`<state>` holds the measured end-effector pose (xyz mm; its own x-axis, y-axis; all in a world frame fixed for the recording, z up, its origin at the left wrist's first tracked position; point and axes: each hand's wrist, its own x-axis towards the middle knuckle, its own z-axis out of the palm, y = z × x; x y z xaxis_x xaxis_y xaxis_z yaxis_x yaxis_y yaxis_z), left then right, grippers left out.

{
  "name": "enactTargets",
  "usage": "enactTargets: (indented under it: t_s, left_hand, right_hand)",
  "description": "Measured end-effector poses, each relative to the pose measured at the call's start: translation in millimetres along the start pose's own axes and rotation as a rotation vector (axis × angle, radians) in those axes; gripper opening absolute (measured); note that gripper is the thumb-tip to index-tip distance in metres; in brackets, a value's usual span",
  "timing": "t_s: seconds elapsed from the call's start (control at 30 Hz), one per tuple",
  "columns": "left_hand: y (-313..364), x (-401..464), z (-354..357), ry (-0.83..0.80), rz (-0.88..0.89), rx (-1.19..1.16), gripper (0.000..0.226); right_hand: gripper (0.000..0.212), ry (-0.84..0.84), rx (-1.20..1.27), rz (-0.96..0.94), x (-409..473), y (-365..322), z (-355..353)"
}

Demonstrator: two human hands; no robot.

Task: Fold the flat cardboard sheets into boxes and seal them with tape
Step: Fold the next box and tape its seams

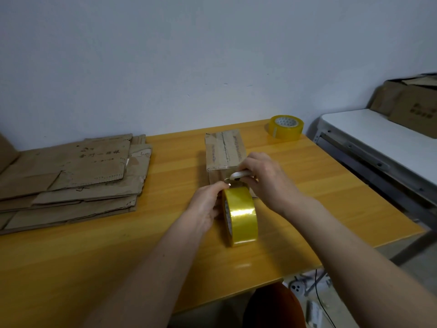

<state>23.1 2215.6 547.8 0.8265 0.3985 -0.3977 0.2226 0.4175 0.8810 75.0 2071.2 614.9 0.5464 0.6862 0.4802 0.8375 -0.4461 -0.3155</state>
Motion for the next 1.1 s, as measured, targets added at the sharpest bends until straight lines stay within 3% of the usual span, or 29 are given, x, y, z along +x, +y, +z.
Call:
enactTargets:
  t_s: [0.2,0.33,0.4,0.5,0.6,0.7,0.8,0.9,0.97,1.1]
  left_hand:
    - [0.5,0.9,-2.2,-0.011,-0.006,0.017,0.011]
    - [0.1,1.8,-5.7,-0.045,-0.018,-0.002,0.013]
    - [-0.2,1.8,-6.4,-0.062,-0.025,-0.023,0.014]
    - [0.3,0.8,-6.7,-0.087,-0.035,-0.042,0.015]
    - [1.2,-0.6,-6.5,-0.088,-0.047,-0.058,0.017]
    - [1.8,-1.2,-5.7,-0.107,-0.056,-0.064,0.019]
    - [3.6,-2.6,-4.7,-0.124,-0.058,-0.061,0.021]
    - [6.4,-4.6,-7.1,-0.149,-0.050,-0.038,0.012]
    - [9.1,-7.0,-11.9,-0.183,-0.044,-0.020,0.004]
    - [13.4,-15.1,-20.8,-0.234,0.011,-0.005,0.011]
  right_hand:
    - [0.009,-0.016,-0.071,0.058,-7.6,18.6,4.2]
    - [0.009,0.038,0.121,0.467,-31.6,56.6,6.5]
    - [0.012,-0.006,0.226,0.699,-46.9,75.9,12.2]
    - [0.009,-0.097,0.235,0.873,-64.7,92.0,18.7]
    - [0.024,-0.032,0.077,0.784,-59.4,88.6,17.8]
    - [0.039,0.178,0.079,0.378,-26.1,54.4,10.2]
    - [0.044,-0.028,0.013,0.065,14.9,29.6,17.8]
    - [0.043,-0.217,0.103,0.095,33.4,33.1,31.7]
    - [0.040,-0.165,0.197,0.140,32.9,39.0,36.6]
    - [0.041,-0.191,0.226,0.180,32.7,35.7,34.7]
